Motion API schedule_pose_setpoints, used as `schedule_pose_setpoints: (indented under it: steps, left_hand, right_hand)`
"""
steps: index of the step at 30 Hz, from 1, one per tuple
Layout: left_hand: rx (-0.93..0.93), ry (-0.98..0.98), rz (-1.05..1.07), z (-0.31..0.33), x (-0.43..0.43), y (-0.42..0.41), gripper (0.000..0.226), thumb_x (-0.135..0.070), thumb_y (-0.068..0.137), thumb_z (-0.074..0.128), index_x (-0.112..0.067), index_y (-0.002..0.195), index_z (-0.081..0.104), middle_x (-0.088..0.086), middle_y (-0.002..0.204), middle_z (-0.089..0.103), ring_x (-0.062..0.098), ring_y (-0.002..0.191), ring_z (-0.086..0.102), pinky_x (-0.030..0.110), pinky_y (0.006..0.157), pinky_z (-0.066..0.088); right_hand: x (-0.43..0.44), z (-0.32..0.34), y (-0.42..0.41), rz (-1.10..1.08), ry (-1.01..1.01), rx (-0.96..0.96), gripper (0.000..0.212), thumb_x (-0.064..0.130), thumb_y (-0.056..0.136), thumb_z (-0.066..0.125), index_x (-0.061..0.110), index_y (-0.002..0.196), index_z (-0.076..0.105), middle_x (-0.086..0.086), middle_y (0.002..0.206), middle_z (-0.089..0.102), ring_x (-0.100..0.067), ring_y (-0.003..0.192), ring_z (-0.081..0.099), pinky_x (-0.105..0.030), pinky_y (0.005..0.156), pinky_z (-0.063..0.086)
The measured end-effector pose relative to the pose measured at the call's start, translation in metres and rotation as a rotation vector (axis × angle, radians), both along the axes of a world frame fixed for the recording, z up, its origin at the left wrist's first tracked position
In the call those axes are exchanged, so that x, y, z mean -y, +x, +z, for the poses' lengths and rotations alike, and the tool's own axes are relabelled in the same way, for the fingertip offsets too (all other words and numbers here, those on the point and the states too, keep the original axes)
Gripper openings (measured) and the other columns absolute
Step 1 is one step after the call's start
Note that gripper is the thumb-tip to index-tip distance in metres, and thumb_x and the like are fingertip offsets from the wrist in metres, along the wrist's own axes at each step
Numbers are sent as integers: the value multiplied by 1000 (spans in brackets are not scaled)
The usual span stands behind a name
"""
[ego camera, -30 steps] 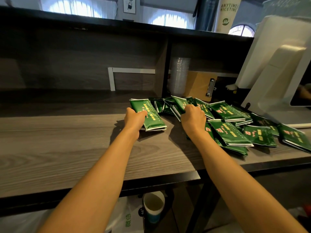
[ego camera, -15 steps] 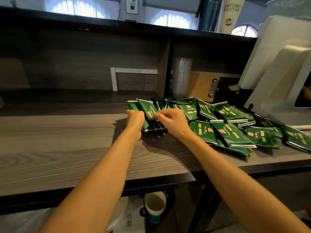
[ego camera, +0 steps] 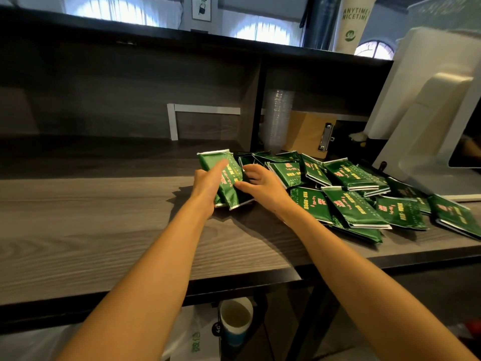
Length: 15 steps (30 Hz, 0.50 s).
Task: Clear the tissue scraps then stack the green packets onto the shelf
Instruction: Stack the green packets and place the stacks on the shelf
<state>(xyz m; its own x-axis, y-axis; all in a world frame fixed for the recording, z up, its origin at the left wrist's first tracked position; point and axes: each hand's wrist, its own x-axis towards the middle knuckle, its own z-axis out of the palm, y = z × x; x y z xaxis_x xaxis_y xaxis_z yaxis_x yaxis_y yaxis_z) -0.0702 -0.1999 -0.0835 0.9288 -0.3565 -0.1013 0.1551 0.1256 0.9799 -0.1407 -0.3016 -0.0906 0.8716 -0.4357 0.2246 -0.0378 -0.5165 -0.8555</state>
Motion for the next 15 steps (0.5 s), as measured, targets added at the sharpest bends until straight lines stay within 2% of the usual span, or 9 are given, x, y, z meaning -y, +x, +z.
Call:
schedule_pose_setpoints:
  steps: [2, 4, 7, 9, 12, 14, 15]
  left_hand:
    - [3, 33, 10, -2, -1, 2, 36, -14, 87, 61, -2, 119, 50, 12, 111, 63, 21, 91, 61, 31, 71, 49]
    - [-18, 38, 40, -3, -3, 4, 39, -10, 86, 61, -3, 122, 50, 13, 114, 63, 25, 95, 62, 33, 77, 49]
    - [-41, 22, 59, -4, -4, 7, 41, -10, 87, 60, -4, 125, 48, 13, 115, 61, 26, 99, 62, 33, 78, 48]
    - [-34, 31, 71, -5, -3, 8, 41, -11, 86, 61, -4, 125, 48, 13, 116, 61, 26, 101, 62, 33, 79, 48]
    - [-7, 58, 96, -7, -2, 11, 39, -13, 86, 61, -6, 123, 50, 12, 116, 62, 25, 101, 62, 33, 80, 49]
    - [5, 68, 105, -7, -2, 12, 39, -14, 85, 61, -6, 122, 51, 11, 115, 62, 25, 100, 62, 34, 80, 49]
    - [6, 69, 102, -7, -1, 12, 39, -14, 85, 61, -6, 122, 51, 11, 115, 62, 25, 100, 62, 34, 80, 49]
  right_hand:
    - [3, 3, 0, -53, -40, 51, 42, 12, 89, 62, 6, 129, 52, -13, 127, 59, -23, 116, 57, -22, 88, 43]
    - [10, 5, -3, -248, -199, 86, 30, 7, 91, 54, 5, 120, 59, -13, 117, 65, -25, 107, 61, -27, 84, 46]
    - [33, 4, -8, -511, -589, -134, 24, 7, 90, 51, 0, 113, 57, -17, 115, 61, -35, 107, 55, -38, 83, 42]
    - [47, 1, -8, -518, -618, -287, 23, 5, 89, 52, -2, 111, 51, -21, 118, 56, -39, 109, 50, -39, 78, 39]
    - [58, -2, -1, -479, -524, -381, 42, 9, 90, 54, 0, 128, 40, -22, 133, 45, -41, 123, 40, -41, 91, 37]
    - [60, -3, 1, -449, -508, -460, 62, 18, 92, 54, 5, 145, 23, -19, 148, 30, -40, 132, 32, -43, 103, 32]
    - [60, -3, 1, -444, -501, -471, 67, 18, 93, 54, 7, 148, 17, -18, 151, 27, -39, 133, 32, -43, 104, 33]
